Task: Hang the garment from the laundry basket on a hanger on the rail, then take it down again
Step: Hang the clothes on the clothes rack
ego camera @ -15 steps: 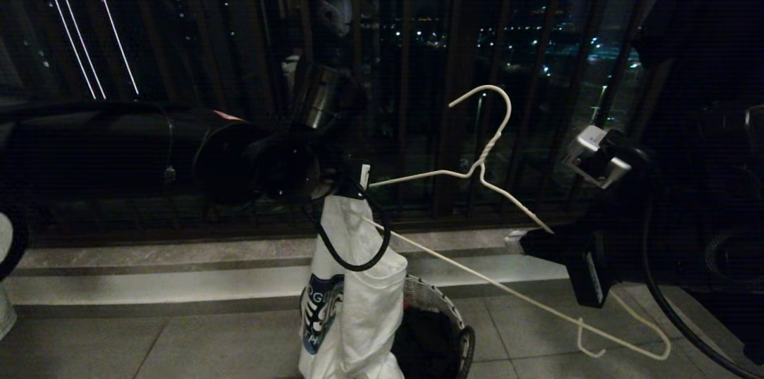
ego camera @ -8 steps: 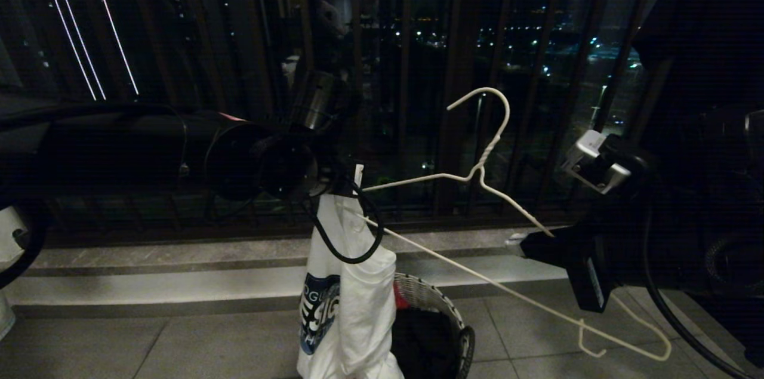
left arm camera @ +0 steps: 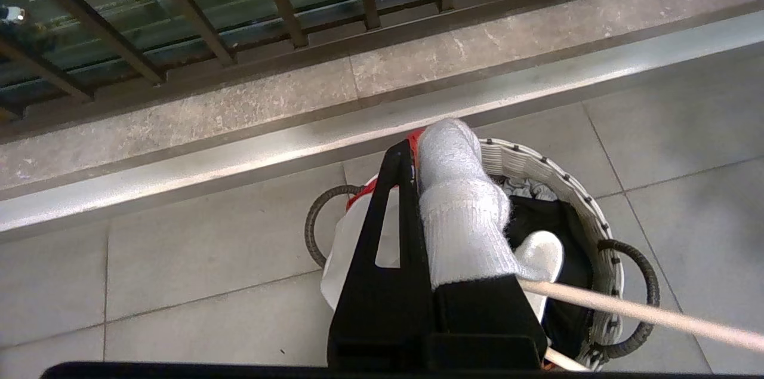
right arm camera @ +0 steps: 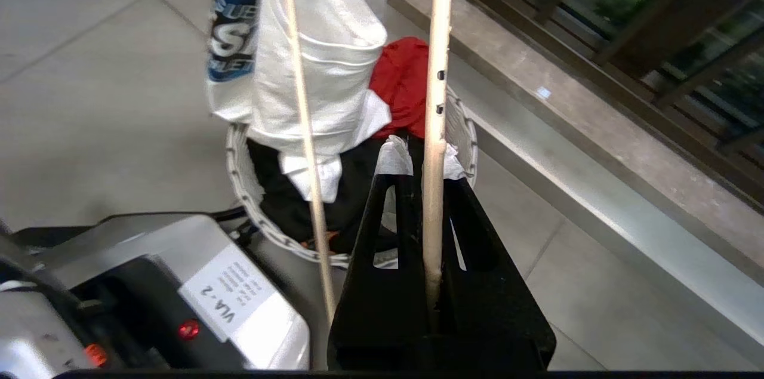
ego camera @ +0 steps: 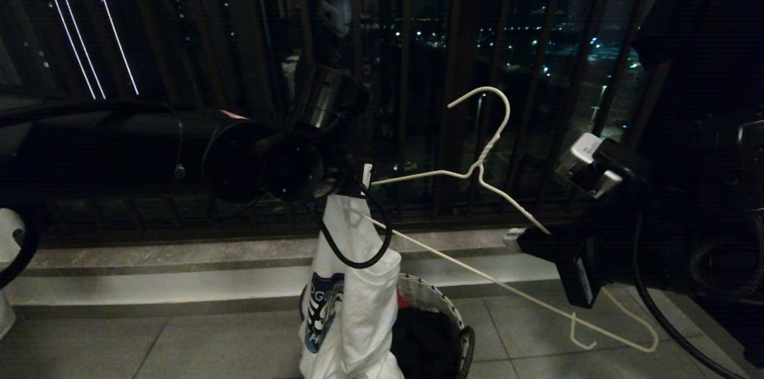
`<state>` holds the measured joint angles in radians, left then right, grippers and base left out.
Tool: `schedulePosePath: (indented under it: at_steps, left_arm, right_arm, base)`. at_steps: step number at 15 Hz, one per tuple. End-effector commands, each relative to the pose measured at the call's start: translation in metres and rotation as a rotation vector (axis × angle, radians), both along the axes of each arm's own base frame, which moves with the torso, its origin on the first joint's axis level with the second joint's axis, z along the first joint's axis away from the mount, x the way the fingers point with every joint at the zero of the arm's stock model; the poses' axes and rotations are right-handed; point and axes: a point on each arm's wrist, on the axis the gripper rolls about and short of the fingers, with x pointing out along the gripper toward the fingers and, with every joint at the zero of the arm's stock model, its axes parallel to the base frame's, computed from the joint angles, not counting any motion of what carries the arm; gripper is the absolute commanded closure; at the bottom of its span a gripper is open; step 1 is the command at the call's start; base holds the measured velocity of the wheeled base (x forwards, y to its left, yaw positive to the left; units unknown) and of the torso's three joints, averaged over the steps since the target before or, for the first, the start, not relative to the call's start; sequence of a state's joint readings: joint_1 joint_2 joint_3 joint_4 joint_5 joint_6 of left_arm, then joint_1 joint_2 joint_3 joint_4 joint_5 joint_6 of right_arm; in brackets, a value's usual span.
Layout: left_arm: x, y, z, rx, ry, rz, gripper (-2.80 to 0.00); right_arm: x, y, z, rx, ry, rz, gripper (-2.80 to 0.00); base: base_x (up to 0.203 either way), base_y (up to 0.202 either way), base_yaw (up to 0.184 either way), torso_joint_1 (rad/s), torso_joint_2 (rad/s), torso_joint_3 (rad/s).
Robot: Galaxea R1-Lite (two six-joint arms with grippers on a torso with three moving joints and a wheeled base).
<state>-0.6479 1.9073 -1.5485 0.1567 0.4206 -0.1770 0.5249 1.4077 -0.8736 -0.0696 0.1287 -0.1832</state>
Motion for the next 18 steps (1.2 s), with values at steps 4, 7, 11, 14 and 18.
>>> schedulePosePath:
  at_steps: [4, 7, 11, 14, 18]
  left_arm:
    - [-0.006, -0.002, 0.003, 0.002, 0.005, -0.011, 0.00]
    - [-0.015, -0.008, 0.007, -0.012, 0.022, -0.024, 0.00]
    - [-0.022, -0.011, 0.021, -0.067, 0.097, 0.014, 0.00]
    - [-0.023, -0.010, 0.022, -0.072, 0.111, 0.023, 0.00]
    - [-0.039, -0.016, 0.039, -0.168, 0.102, -0.014, 0.00]
  right_arm:
    - [0.003, 0.001, -0.002, -0.014, -0.003, -0.012, 0.00]
    - [0.008, 0.004, -0.003, 0.002, -0.038, -0.023, 0.00]
    - [0.014, 0.007, -0.005, 0.009, -0.073, -0.056, 0.00]
    - [0.014, 0.007, -0.005, 0.009, -0.073, -0.057, 0.00]
    - [0.018, 0.009, -0.002, 0.055, -0.082, -0.072, 0.00]
  base:
    - [0.000, 0.000, 0.000, 0.000, 0.00, 0.000]
    - [0.000, 0.000, 0.000, 0.000, 0.00, 0.000]
    - [0.000, 0.000, 0.000, 0.000, 0.00, 0.000]
    - [0.000, 0.000, 0.000, 0.000, 0.00, 0.000]
    - [0.000, 0.000, 0.000, 0.000, 0.00, 0.000]
